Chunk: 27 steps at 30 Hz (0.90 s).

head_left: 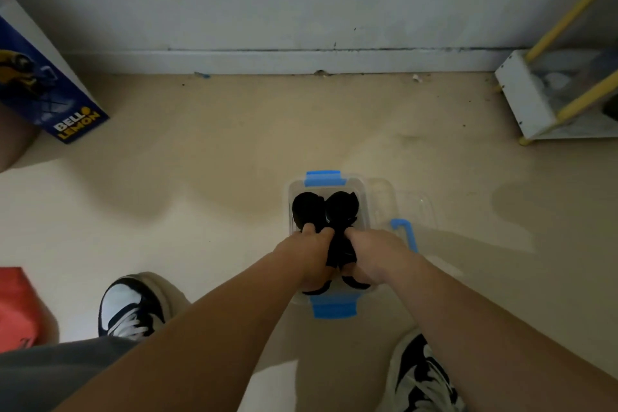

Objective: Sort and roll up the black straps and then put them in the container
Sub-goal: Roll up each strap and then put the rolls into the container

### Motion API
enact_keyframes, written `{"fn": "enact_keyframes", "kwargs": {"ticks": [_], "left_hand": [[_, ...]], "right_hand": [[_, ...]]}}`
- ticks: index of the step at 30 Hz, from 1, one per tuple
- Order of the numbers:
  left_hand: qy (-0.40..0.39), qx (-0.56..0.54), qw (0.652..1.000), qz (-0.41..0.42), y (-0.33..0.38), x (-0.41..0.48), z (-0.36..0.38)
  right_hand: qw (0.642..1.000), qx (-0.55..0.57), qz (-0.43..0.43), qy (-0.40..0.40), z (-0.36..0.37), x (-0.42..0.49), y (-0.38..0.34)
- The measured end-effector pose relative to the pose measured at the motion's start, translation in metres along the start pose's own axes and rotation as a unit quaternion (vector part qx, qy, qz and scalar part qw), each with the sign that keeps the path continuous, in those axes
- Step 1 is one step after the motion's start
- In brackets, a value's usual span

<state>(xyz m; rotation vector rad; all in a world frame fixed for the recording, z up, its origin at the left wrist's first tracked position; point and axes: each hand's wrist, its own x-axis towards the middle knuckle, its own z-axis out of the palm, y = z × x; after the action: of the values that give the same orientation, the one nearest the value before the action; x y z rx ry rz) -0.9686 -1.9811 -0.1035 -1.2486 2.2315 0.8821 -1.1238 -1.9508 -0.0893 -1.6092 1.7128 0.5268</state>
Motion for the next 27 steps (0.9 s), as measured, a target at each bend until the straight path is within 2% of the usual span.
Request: {"fn": "enact_keyframes", "kwargs": {"ticks": [3, 6, 10, 12, 14, 17, 20, 24, 27], "left_hand": [[0.065, 0.031, 0.997, 0.011, -0.004, -0.005, 0.013], [0.115, 0.050, 0.992, 0.030, -0.005, -0.015, 0.029], [0.128, 0.033, 0.991, 0.029, -0.007, -0.022, 0.037], [0.119, 0.018, 0.992, 0.034, -0.008, -0.024, 0.034], [0.094, 0.007, 0.995, 0.025, -0.006, -0.026, 0.029], [0.094, 0.041, 0.994, 0.028, -0.004, -0.028, 0.031], [0.179, 0.055, 0.982, 0.034, -0.006, -0.028, 0.039], [0.197, 0.079, 0.977, 0.017, -0.010, -0.018, 0.057], [0.091, 0.086, 0.992, -0.001, -0.006, -0.018, 0.049]], "right_hand": [[0.997, -0.051, 0.008, 0.058, 0.011, -0.002, -0.005], [0.995, -0.069, 0.002, 0.069, 0.015, -0.007, -0.012], [1.000, -0.030, 0.000, 0.000, 0.006, -0.015, -0.016], [0.999, 0.023, 0.013, -0.044, -0.001, -0.016, -0.015], [0.998, 0.026, 0.014, -0.061, -0.001, -0.015, -0.014], [0.999, -0.037, 0.023, -0.016, 0.009, -0.014, -0.012], [0.995, -0.086, 0.037, 0.045, 0.020, -0.011, -0.015], [0.987, -0.129, 0.043, 0.081, 0.032, -0.008, -0.017], [0.986, -0.117, 0.042, 0.112, 0.036, -0.004, -0.016]]}}
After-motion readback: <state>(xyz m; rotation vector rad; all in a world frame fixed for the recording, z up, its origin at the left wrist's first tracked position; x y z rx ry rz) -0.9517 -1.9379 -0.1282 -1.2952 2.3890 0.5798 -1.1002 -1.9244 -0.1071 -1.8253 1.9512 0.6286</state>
